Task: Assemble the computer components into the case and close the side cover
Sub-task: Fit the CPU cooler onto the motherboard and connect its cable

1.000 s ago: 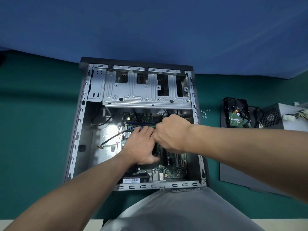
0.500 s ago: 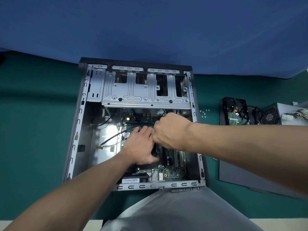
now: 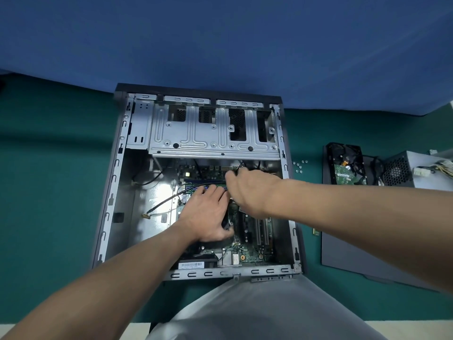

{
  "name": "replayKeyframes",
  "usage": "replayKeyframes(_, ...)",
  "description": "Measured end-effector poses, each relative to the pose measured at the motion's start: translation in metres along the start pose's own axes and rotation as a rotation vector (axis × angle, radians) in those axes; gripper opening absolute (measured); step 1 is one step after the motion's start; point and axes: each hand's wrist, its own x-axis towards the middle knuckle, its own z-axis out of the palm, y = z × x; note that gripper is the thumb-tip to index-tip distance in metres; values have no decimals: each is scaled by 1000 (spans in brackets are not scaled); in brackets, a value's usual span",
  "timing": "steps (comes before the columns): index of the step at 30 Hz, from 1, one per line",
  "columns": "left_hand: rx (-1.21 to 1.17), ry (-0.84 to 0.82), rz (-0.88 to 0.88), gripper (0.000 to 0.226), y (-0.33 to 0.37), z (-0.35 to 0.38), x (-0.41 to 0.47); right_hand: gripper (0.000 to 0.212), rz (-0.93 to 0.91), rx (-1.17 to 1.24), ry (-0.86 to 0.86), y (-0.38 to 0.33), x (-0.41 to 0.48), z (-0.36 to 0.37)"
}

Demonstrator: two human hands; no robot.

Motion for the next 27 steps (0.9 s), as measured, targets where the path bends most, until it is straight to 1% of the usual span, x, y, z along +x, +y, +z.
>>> replayKeyframes(2,0,-22,-1,92,0,-1,0,20,-255,-341,191,0,-5,2)
replayKeyframes(3,0,-27,-3,92,1,-1,0,20,-353,-434,256,1,-6,3)
replayKeyframes(4,-2,-30,-5,92,1,-1,0,23,-405,-498,271,3,-5,2)
replayKeyframes(5,-6,-33,-7,92,1,-1,0,24,-413,-515,269,4,-5,3)
replayKeyframes(6,-9,-34,-7,92,1,-2,0,23,-379,-473,261,3,-5,3)
replayKeyframes(7,-12,-32,-8,91,0,-2,0,21,-297,-364,239,0,-4,3)
replayKeyframes(9,-16,-14,-9,88,0,-1,0,12,-6,39,147,-4,0,1)
replayKeyframes(10,-17,-6,-8,87,0,-1,0,13,140,257,97,-4,4,-1)
replayKeyframes(11,-15,-3,-6,87,0,0,0,17,224,388,53,-3,8,-1)
replayKeyframes(12,-14,-4,-2,87,0,0,0,17,247,412,-5,-3,10,-2)
replayKeyframes(13,-14,-6,-1,88,0,1,0,9,226,342,-60,-4,9,-4)
replayKeyframes(14,-14,-7,-3,89,0,1,0,7,165,212,-80,-5,4,-7)
replayKeyframes(15,-15,-9,-7,91,0,1,0,19,84,25,-64,-7,-1,-8)
replayKeyframes(16,-15,-17,-8,92,0,0,0,25,-13,-180,-15,-7,-5,-8)
replayKeyframes(17,-12,-25,-3,92,0,-1,0,24,-123,-338,73,-6,-8,-7)
replayKeyframes(18,-10,-30,2,90,0,-1,0,21,-221,-416,153,-5,-9,-5)
replayKeyframes(20,-16,-25,1,87,0,0,0,25,-363,-466,225,-3,-7,2)
replayKeyframes(21,-19,-24,-2,87,0,0,-1,26,-374,-443,228,-3,-6,3)
replayKeyframes(22,-19,-23,-3,88,0,0,-1,24,-330,-363,245,-3,-5,5)
replayKeyframes(23,-17,-19,-4,89,0,0,0,21,-227,-229,248,-4,-3,7)
replayKeyframes(24,-14,-11,-5,88,0,0,0,20,-86,-42,228,-5,-1,7)
replayKeyframes(26,-7,2,-5,87,0,0,0,17,209,339,138,-5,6,4)
replayKeyframes(27,-6,6,-5,87,0,1,0,13,286,464,96,-3,11,4)
